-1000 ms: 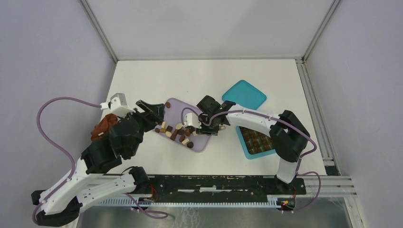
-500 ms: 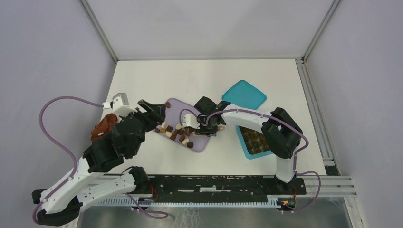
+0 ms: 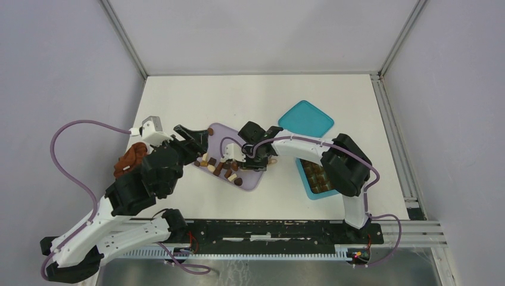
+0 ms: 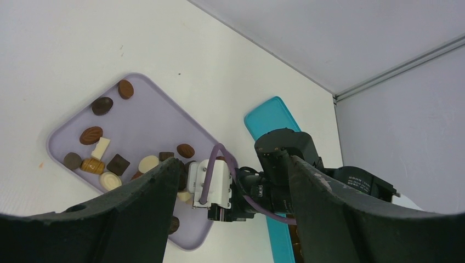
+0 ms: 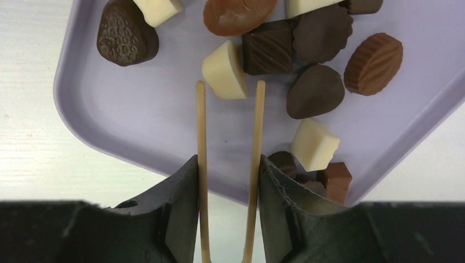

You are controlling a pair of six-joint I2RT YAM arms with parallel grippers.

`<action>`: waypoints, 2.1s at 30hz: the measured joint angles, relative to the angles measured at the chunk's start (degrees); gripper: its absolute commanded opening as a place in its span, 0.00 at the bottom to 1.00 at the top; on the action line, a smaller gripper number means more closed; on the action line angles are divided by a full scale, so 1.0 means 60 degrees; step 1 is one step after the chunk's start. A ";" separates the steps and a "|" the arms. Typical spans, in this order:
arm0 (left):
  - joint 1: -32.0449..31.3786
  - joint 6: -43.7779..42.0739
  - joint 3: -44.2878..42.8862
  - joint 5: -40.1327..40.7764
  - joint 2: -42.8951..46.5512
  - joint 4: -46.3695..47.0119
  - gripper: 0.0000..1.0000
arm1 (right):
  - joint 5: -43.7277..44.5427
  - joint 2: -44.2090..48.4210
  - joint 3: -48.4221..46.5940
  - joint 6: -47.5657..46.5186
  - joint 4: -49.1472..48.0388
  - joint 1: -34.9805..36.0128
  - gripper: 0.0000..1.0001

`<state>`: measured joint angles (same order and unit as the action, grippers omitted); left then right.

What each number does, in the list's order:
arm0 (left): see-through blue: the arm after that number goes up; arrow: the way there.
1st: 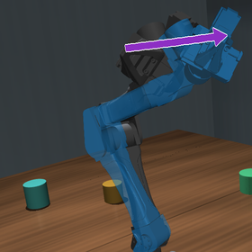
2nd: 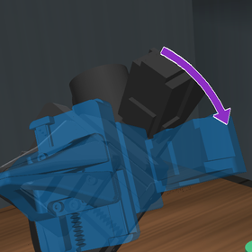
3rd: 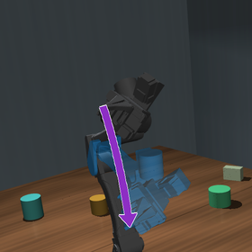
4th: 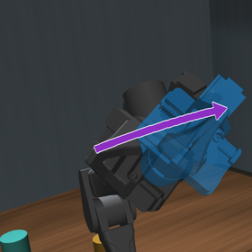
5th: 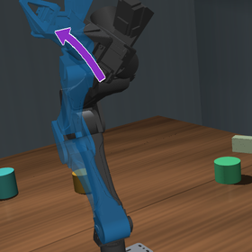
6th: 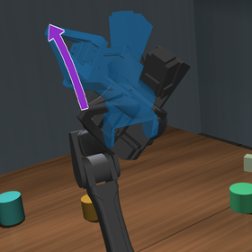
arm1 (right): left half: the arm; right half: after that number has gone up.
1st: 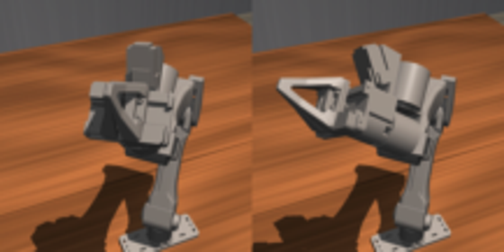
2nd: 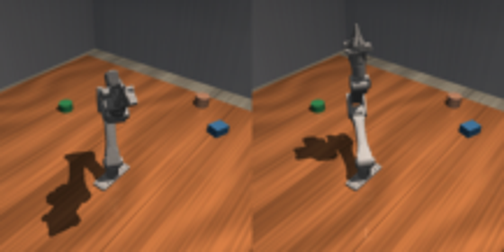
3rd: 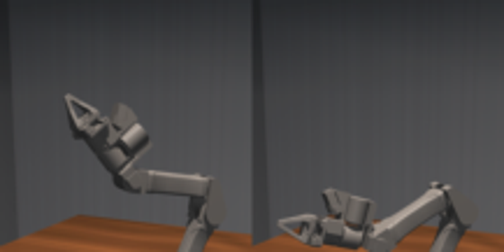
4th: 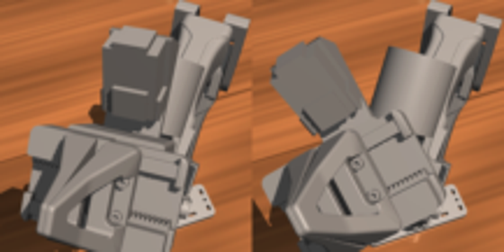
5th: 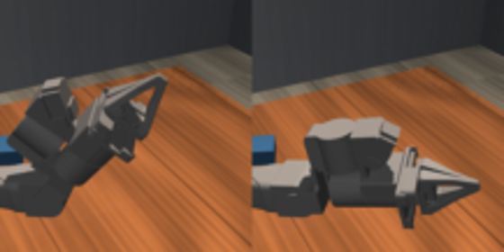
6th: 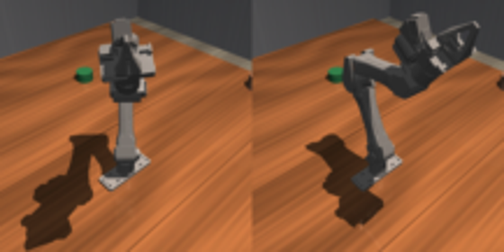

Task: Pack the chocolate
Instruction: Pick up the fake chocolate from the plate.

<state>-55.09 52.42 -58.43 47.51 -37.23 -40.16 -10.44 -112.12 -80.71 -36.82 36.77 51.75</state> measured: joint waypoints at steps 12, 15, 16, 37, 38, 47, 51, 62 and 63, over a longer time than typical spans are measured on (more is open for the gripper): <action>0.0000 0.0004 0.0109 -0.0004 0.0000 0.0018 0.78 | -0.0040 -0.0113 -0.0186 -0.0007 0.0175 0.0117 0.45; 0.0000 0.0004 0.0120 -0.0007 0.0000 0.0015 0.78 | -0.0040 -0.0193 -0.0317 -0.0007 0.0168 0.0157 0.45; 0.0000 0.0004 0.0120 -0.0007 0.0000 0.0018 0.78 | -0.0040 -0.0215 -0.0331 -0.0007 0.0175 0.0175 0.45; 0.0000 0.0015 0.0127 -0.0011 0.0015 0.0073 0.78 | -0.0102 -0.0175 -0.0342 -0.0015 0.0317 0.0226 0.10; 0.0000 0.0018 0.0127 -0.0011 0.0022 0.0073 0.78 | -0.0160 -0.0073 -0.0280 -0.0015 0.0321 0.0189 0.10; 0.0000 0.0022 0.0182 -0.0033 0.0044 0.0240 0.78 | -0.0943 0.1719 0.0477 -0.0011 0.0466 -0.0579 0.11; 0.0000 0.0018 0.0280 -0.0149 0.0022 0.0423 0.78 | -0.1282 0.2699 0.0933 -0.0011 0.0568 -0.1359 0.11; 0.0000 0.0011 0.0353 -0.0310 -0.0557 0.0954 0.79 | -0.1676 0.5406 0.2550 -0.0197 0.1355 -0.5304 0.12; 0.0000 0.0007 0.0357 -0.0350 -0.0623 0.1005 0.79 | -0.1687 0.5548 0.2681 -0.0273 0.1501 -0.5639 0.12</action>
<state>-55.09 52.47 -56.29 45.41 -40.97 -34.13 -20.56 -78.83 -64.62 -38.46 45.78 17.91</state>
